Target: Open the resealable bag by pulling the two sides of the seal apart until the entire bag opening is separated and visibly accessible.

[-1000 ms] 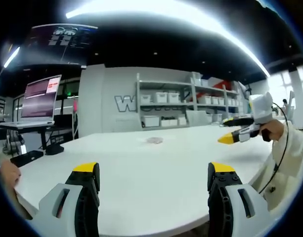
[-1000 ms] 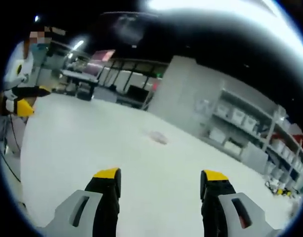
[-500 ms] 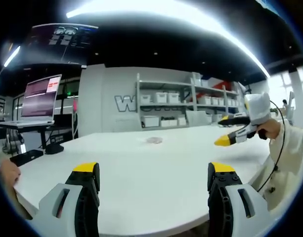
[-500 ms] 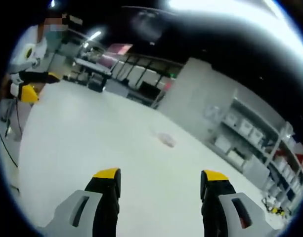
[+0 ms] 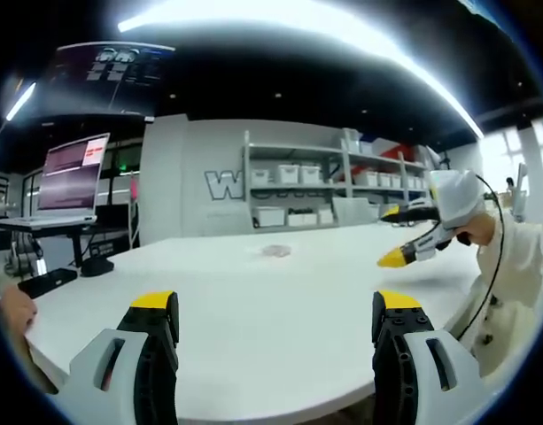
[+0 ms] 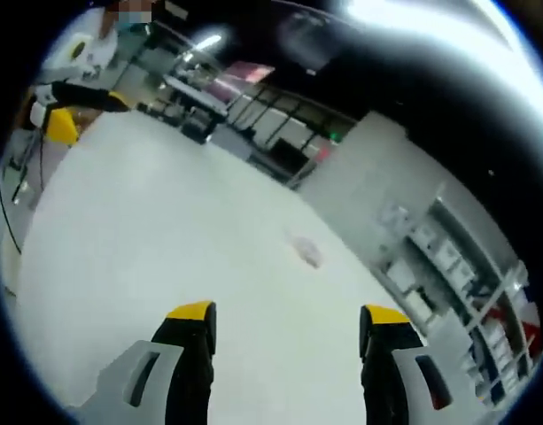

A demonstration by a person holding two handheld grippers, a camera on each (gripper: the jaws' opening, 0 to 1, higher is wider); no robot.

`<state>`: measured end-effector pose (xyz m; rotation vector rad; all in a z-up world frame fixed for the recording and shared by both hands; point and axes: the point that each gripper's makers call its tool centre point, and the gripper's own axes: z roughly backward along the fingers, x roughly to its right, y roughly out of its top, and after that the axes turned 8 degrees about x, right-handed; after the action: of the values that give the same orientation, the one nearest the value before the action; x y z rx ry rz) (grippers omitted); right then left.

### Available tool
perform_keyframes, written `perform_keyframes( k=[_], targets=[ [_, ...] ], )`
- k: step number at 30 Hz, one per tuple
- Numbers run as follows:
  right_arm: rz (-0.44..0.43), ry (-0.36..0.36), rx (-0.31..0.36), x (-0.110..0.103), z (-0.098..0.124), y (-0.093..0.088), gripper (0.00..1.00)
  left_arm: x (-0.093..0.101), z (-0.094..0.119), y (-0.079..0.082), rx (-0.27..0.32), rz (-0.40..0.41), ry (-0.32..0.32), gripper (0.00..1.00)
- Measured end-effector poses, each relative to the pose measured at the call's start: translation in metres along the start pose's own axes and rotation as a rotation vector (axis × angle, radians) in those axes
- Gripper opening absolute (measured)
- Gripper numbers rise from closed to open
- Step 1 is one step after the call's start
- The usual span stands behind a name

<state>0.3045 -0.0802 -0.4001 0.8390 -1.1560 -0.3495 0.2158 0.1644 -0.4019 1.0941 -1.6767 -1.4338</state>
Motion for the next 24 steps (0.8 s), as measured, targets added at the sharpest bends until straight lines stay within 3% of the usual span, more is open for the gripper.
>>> perform_keyframes(
  k=[13, 24],
  targets=[
    [-0.032, 0.005, 0.041, 0.001, -0.011, 0.006, 0.66, -0.001, 0.002, 0.001, 0.005, 0.001, 0.004, 0.89],
    [-0.204, -0.014, 0.136, 0.006, -0.022, 0.020, 0.65, -0.001, 0.003, 0.000, 0.003, 0.001, 0.008, 0.89]
  ],
)
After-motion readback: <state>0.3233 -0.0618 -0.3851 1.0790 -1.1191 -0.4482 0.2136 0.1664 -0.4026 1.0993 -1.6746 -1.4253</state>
